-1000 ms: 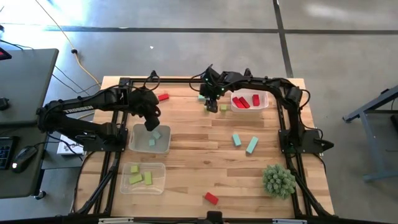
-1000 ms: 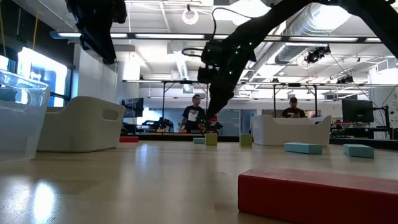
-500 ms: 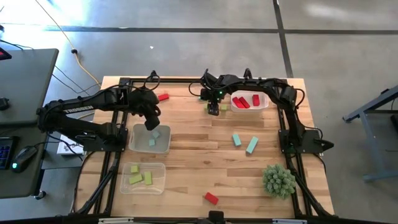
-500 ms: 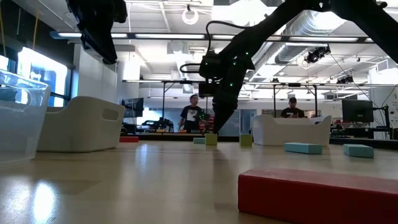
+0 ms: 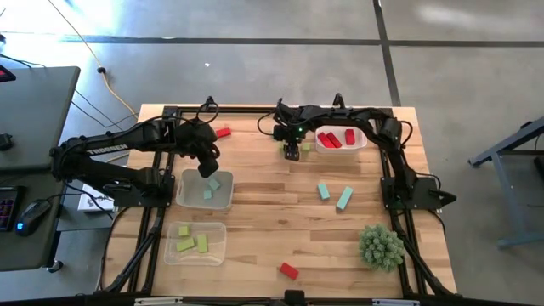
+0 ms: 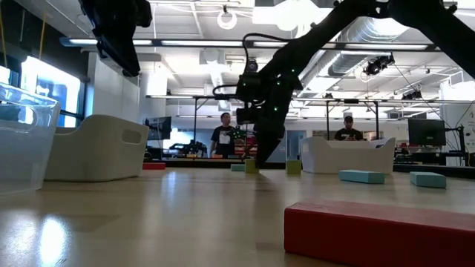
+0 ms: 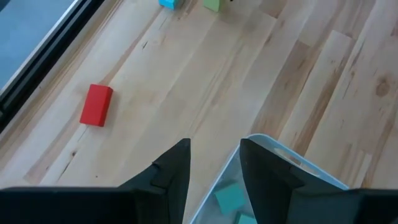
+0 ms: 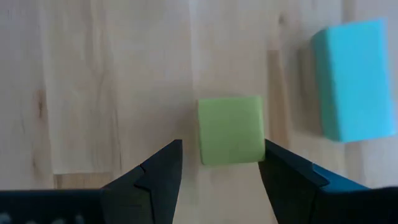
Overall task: Sort & place blocks by color
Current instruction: Put the green block into the transparent bin
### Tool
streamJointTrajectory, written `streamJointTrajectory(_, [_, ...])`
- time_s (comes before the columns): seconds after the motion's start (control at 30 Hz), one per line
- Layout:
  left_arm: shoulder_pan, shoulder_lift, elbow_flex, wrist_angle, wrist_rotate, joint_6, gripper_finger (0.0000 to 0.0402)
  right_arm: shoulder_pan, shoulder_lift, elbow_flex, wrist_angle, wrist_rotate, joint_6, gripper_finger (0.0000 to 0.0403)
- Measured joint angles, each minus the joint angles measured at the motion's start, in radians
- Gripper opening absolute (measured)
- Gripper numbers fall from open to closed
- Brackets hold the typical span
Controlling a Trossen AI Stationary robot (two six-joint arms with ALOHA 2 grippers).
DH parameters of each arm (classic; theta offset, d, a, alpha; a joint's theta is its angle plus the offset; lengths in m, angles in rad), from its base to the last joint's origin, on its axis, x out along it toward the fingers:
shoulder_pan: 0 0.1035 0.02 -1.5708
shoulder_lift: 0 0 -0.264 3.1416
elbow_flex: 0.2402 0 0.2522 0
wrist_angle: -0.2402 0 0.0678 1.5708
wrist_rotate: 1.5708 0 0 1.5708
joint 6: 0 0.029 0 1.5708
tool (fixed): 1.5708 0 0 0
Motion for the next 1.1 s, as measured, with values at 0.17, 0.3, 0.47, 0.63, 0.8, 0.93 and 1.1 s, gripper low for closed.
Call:
streamJointTrajectory(0.17, [0.005,0.000,0.000,0.002,0.000,0.000,0.0127,0.019,0.017,0.000,0.017,0.034,0.003,0.0195])
streamJointTrajectory(0.3, [0.017,0.000,0.000,0.002,0.000,0.007,0.0127,0.021,0.017,0.000,0.019,0.044,0.000,0.0194])
streamJointTrajectory(0.47, [0.036,0.000,0.000,0.003,0.000,0.007,0.0127,0.019,0.017,0.000,0.018,0.045,0.009,0.0169])
streamJointTrajectory(0.63, [0.054,0.000,0.000,0.003,0.001,0.025,0.0127,0.020,0.015,0.000,0.018,0.041,0.034,0.0106])
streamJointTrajectory(0.8, [0.075,0.000,0.000,0.003,0.001,0.044,0.0127,0.023,0.015,0.000,0.014,0.039,0.046,0.0105])
streamJointTrajectory(0.93, [0.093,0.000,0.000,0.006,0.008,0.039,0.0127,0.026,0.016,0.022,-0.020,0.030,0.096,0.0105])
streamJointTrajectory(1.1, [0.119,0.000,0.000,0.022,0.039,-0.020,0.0127,0.050,0.016,0.123,-0.105,0.017,0.137,0.0105])
